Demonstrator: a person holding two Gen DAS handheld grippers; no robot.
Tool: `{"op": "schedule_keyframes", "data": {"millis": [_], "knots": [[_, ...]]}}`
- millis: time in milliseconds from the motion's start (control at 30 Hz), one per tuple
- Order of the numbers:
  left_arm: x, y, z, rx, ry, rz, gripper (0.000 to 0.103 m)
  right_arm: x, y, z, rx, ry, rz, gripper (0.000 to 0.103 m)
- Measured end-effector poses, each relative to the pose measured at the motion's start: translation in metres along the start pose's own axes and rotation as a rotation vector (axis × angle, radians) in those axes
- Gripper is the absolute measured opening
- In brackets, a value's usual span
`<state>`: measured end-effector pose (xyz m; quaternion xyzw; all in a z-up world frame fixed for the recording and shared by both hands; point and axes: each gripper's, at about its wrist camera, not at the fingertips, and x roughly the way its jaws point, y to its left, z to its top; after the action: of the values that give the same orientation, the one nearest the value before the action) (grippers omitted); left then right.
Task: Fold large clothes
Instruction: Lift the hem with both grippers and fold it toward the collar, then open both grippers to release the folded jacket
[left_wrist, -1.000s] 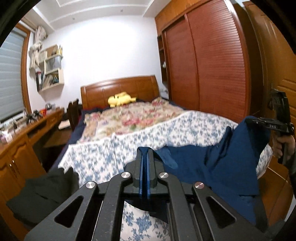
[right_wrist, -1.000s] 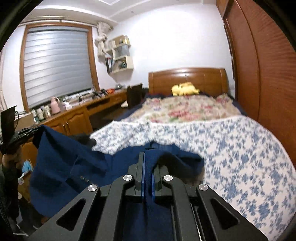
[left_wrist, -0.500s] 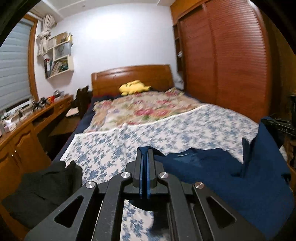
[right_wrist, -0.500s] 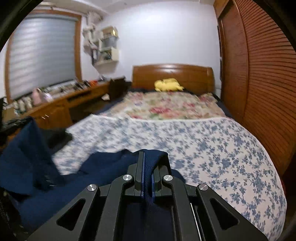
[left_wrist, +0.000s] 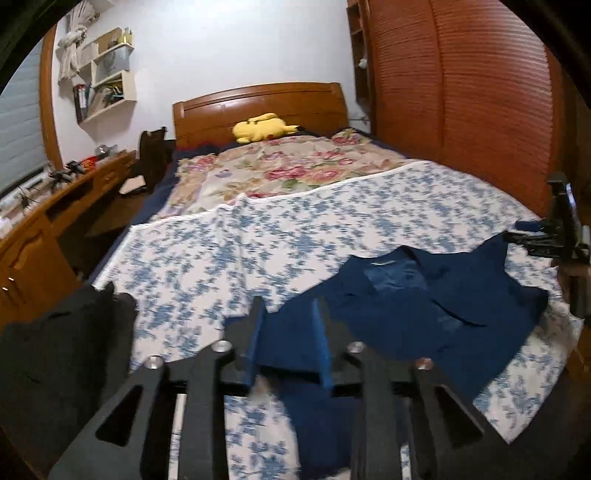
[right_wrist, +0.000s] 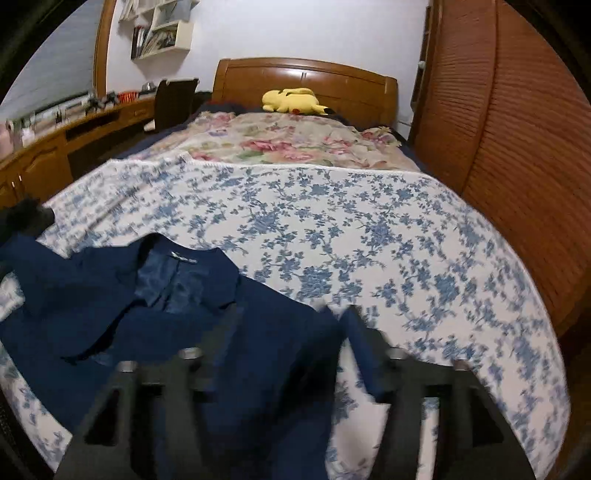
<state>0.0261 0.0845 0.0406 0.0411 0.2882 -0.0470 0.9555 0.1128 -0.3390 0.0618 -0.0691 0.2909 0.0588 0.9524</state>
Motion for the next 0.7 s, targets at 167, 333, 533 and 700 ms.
{"op": "schedule_keyframes", "data": {"millis": [167,333,533,700], "knots": [[-0.003,-0.007,-0.018,-0.017,-0.024,-0.051,0.042,0.020,0.018,-0.011,-0.049,-0.012,0.090,0.066],[-0.002,-0.004,-0.043,-0.085,-0.053,-0.098,0.071,0.034,0.073,-0.026,-0.139,0.055,0.251,0.066],[0.004,0.004,-0.060,-0.087,-0.032,-0.106,0.075,0.039,0.132,-0.034,-0.240,0.120,0.364,0.066],[0.011,0.015,-0.069,-0.088,-0.009,-0.095,0.076,0.060,0.156,-0.033,-0.300,0.168,0.392,0.066]]}}
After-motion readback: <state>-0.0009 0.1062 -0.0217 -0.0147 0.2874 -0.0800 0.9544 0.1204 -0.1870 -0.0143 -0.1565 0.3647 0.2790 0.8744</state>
